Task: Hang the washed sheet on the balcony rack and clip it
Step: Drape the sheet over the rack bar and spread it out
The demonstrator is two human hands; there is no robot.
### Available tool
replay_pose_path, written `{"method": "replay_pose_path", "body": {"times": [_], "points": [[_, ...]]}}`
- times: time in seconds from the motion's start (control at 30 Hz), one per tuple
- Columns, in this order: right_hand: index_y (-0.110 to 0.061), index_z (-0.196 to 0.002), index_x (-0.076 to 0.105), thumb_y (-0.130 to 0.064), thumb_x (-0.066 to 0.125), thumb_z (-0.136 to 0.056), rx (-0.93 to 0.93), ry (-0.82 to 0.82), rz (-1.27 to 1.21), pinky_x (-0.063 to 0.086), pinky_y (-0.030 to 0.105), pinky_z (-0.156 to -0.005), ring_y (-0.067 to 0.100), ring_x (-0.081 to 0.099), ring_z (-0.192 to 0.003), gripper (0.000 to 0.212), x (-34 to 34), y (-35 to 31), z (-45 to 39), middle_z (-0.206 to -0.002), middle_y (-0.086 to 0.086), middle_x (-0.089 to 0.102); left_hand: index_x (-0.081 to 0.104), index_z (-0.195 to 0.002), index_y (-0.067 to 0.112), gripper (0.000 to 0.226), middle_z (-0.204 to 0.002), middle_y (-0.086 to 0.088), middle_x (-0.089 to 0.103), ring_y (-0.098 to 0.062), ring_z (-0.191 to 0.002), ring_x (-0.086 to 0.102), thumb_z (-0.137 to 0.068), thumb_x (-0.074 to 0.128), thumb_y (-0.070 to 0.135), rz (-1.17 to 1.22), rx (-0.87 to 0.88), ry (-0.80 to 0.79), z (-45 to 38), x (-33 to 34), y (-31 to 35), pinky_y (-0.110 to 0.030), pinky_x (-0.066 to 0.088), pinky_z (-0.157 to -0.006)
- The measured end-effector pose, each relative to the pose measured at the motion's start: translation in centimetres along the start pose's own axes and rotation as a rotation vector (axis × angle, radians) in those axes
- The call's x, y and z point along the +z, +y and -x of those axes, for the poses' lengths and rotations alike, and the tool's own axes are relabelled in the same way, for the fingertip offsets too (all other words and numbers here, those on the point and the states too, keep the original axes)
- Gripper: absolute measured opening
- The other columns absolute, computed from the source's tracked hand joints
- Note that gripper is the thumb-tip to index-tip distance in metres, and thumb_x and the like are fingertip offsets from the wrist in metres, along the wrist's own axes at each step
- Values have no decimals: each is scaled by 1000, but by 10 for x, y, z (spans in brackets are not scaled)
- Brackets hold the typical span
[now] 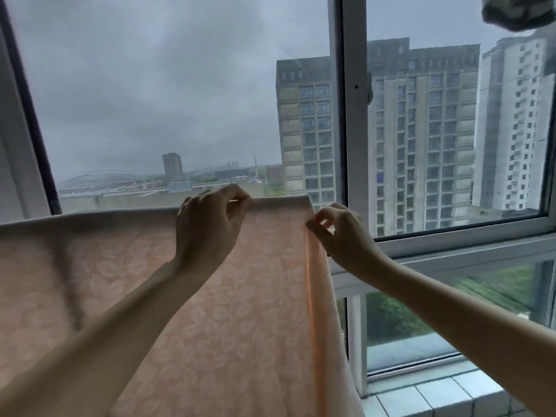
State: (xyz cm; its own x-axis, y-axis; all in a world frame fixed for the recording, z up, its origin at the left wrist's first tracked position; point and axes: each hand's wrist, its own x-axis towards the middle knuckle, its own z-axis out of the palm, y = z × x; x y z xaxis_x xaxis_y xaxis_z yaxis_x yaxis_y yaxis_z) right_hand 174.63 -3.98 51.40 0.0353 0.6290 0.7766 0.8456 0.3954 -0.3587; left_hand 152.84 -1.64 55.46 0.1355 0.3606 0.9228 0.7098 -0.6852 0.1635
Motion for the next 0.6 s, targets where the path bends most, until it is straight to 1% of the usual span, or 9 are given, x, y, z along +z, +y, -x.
{"method": "replay_pose_path", "body": {"times": [0.1,0.17,0.27,0.33,0.4,0.43,0.5,0.53,0.6], "points": [[-9,-94,65,-15,56,-95,36,-24,-219,46,7,-67,12,62,-86,11,-12,1,-6,-95,5,66,68,-87,26,8,-79,7,73,-18,-81,69,-92,62,27,-16,-23,16,0,0,4,-33,51,-75],[-10,-91,63,-13,55,-95,41,-15,-325,45,4,-68,7,61,-84,10,-24,-2,-13,-89,0,66,66,-88,23,9,-81,4,72,-20,-83,68,-93,60,27,-1,-18,43,-2,-2,8,-36,52,-73],[-21,-88,58,-17,52,-97,2,0,-382,42,5,-60,-6,55,-76,12,-39,-7,-32,-83,-8,61,63,-88,19,9,-85,5,70,-20,-86,68,-93,59,25,29,-7,144,-8,-5,17,-40,52,-74],[-21,-86,57,-19,51,-98,-28,12,-412,42,13,-58,-3,53,-66,13,-44,-7,-45,-79,-1,63,63,-89,18,8,-86,7,69,-18,-86,67,-93,60,24,40,-1,199,-12,-7,24,-40,53,-74],[-19,-87,58,-22,52,-97,-37,-4,-391,46,27,-65,8,57,-72,11,-42,-1,-50,-82,7,65,64,-88,17,10,-85,5,69,-19,-84,67,-93,59,25,22,7,194,-9,-6,24,-40,53,-74],[-19,-89,59,-22,53,-96,-41,-33,-366,49,32,-71,11,60,-78,10,-38,2,-47,-84,5,66,64,-88,17,12,-84,4,70,-20,-83,67,-92,58,26,10,4,170,-5,-6,23,-41,53,-74],[-17,-91,61,-18,53,-96,-58,-100,-311,53,36,-81,15,63,-84,10,-29,12,-37,-85,1,66,66,-88,16,11,-82,1,69,-23,-81,66,-91,60,25,-40,17,117,8,-7,17,-43,53,-74],[-16,-91,62,-16,53,-96,-64,-125,-299,54,37,-81,16,64,-82,10,-26,15,-30,-84,2,66,67,-88,15,10,-81,0,69,-23,-80,64,-91,62,22,-80,37,101,15,-8,15,-44,52,-73],[-15,-90,60,-10,54,-95,-76,-168,-315,56,36,-74,15,64,-73,9,-24,18,-22,-78,4,65,69,-89,12,8,-80,0,68,-23,-81,62,-91,64,18,-135,66,97,22,-12,12,-43,51,-73]]}}
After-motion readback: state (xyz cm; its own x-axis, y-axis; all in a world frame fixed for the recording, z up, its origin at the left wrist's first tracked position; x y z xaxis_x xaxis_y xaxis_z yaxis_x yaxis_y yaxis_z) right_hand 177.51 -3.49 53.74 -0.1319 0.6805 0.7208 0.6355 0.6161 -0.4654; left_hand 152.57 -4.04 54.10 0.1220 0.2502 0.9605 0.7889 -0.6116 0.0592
